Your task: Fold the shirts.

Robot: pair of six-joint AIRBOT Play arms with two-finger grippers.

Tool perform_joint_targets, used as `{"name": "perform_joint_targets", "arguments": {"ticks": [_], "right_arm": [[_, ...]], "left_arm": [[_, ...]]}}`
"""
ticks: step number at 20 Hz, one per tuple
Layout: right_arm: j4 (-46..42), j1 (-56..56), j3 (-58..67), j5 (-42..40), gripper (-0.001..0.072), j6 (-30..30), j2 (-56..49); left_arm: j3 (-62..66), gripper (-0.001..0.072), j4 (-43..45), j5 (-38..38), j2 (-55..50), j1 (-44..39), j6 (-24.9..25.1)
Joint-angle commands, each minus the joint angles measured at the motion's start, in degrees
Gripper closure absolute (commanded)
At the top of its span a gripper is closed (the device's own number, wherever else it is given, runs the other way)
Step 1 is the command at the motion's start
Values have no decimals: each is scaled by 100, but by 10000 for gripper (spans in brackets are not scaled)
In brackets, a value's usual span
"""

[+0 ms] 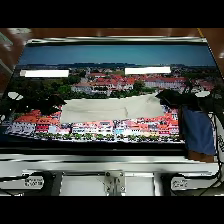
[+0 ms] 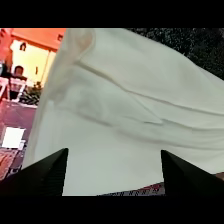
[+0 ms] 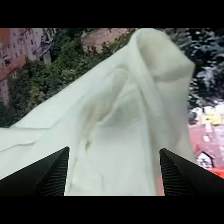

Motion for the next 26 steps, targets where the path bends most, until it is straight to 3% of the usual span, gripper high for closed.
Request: {"name": "perform_joint_targets", "arguments": {"ticks": [1, 9, 12, 13, 15, 16, 18, 19, 21, 26], "right_arm": [[-1032, -382, 39, 459, 33, 518, 31], [-728, 363, 39, 203, 33, 498, -686], [-557, 603, 39, 66, 54, 752, -870], [-553, 605, 39, 92, 211, 922, -890], [-553, 533, 68, 304, 620, 1110, -852], [-564, 461, 140, 555, 640, 1054, -772], [-568, 319, 337, 1113, 640, 885, -461], [-566, 260, 452, 1390, 640, 883, -214], [-564, 247, 605, 1766, 640, 887, 380], [-605, 271, 658, 2522, 640, 1388, 2037]], "left_arm": [[369, 2, -28, -813, -28, 295, 35], [649, 2, -680, -1069, 210, 164, 105], [656, 2, -721, -1067, 315, 76, 129], [656, 2, -743, -1067, 328, 48, 131], [656, 3, -846, -1060, 328, -24, 129], [656, 40, -901, -1058, 326, -76, 129], [656, 423, -1003, -1038, 315, -273, 129], [656, 576, -1023, -953, 308, -466, 133], [647, 662, -1084, -579, 273, -1047, 323], [645, 662, -1399, 977, -153, -3145, 343]]}}
